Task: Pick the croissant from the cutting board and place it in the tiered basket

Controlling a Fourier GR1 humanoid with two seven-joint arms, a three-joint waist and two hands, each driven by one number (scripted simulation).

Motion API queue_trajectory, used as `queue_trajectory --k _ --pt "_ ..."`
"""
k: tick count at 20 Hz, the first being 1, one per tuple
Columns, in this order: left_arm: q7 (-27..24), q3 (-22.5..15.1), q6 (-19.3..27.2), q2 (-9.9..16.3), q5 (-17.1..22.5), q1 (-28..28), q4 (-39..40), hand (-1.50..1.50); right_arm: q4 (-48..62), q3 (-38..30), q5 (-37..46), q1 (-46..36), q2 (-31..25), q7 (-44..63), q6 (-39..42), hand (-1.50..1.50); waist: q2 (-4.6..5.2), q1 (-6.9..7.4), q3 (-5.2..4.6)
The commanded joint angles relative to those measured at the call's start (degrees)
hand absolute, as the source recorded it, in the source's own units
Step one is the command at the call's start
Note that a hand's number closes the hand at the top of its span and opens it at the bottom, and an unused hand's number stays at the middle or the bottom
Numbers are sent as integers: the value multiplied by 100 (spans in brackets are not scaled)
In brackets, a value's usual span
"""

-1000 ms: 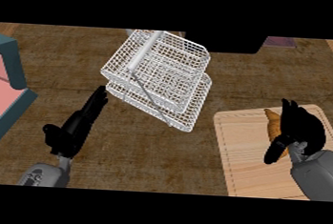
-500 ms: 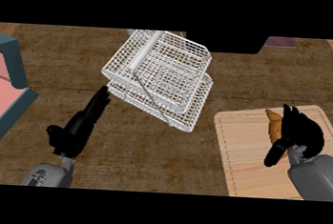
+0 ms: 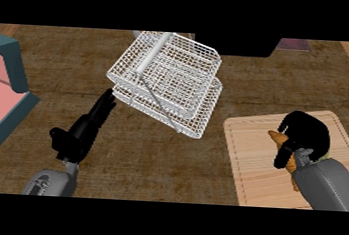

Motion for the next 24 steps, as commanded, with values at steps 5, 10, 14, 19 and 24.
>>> queue_trajectory --k 5,10,14,19,24 --pt "71 39 -116 -16 -145 303 -374 0 -1408 -110 166 1085 -19 -6 78 150 -4 -52 42" --pt "315 122 62 -128 -161 183 -332 0 -3253 117 171 2646 -163 115 -95 150 -18 -171 40" --pt "31 156 -148 -125 -280 214 -115 0 -3932 -97 506 3168 -401 29 -154 150 14 -62 42" --pt "185 156 -83 -172 -181 294 -443 0 -4977 -190 226 3054 218 88 -737 150 -15 -82 46" --pt "308 91 -64 -256 -237 159 -384 0 -5886 -203 312 2162 625 317 -836 150 4 -5 40"
